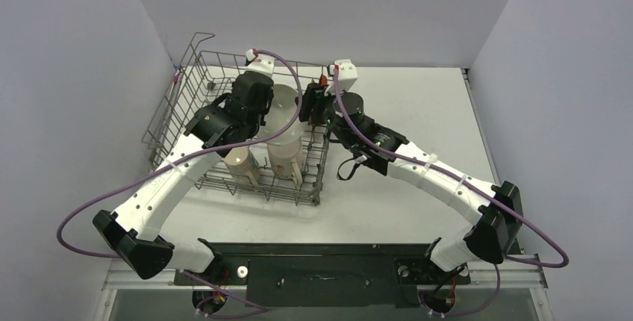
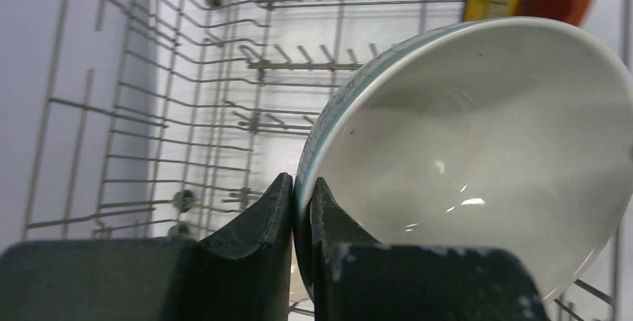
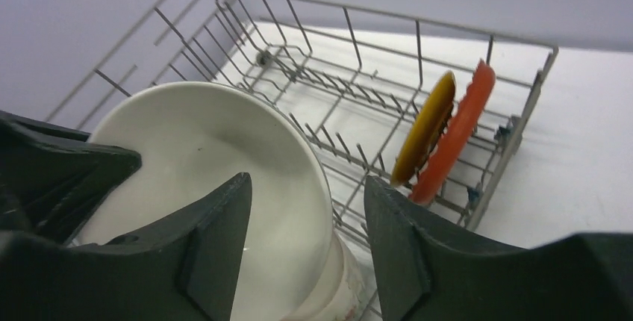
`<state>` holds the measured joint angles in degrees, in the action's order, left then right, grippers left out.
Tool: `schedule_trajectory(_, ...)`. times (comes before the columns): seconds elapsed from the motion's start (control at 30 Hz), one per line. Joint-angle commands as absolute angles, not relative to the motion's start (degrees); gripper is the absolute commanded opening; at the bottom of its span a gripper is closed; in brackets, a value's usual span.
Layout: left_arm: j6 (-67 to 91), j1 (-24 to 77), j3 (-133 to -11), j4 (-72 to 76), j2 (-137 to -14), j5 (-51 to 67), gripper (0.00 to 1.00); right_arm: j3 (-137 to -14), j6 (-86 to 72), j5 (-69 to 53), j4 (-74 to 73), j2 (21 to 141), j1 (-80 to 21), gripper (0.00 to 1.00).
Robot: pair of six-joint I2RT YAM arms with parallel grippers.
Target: Load the mixed dishes into the dish rack
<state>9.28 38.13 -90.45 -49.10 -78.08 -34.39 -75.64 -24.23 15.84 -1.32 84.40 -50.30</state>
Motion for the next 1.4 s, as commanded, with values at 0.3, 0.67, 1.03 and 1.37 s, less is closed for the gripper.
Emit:
schedule_trajectory(0.3, -15.84, 31.47, -84.69, -25.17, -71.9, -65.78, 0.0, -75.02, -30.48, 9.53, -2.67, 71.05, -42.02, 0.61)
schedule_trajectory(0.67, -62.59, 22.34, -70.98, 29.35, -80.41, -70.44, 0.0, -58.59, -33.81, -0.91, -4.89, 56.12, -34.23, 0.6)
schedule_trajectory(1.03, -87.39, 19.37, -62.59, 63.67, -92.74, -68.58, 0.0, -50.75, -33.57, -2.14, -6.85, 51.17, -33.31, 0.59)
schedule_trajectory(1.37, -89.54, 15.76, -55.45, 66.67, -97.03, -66.44, 0.0, -49.69, -33.15, -2.5, -7.11, 51.12, -33.32, 0.59)
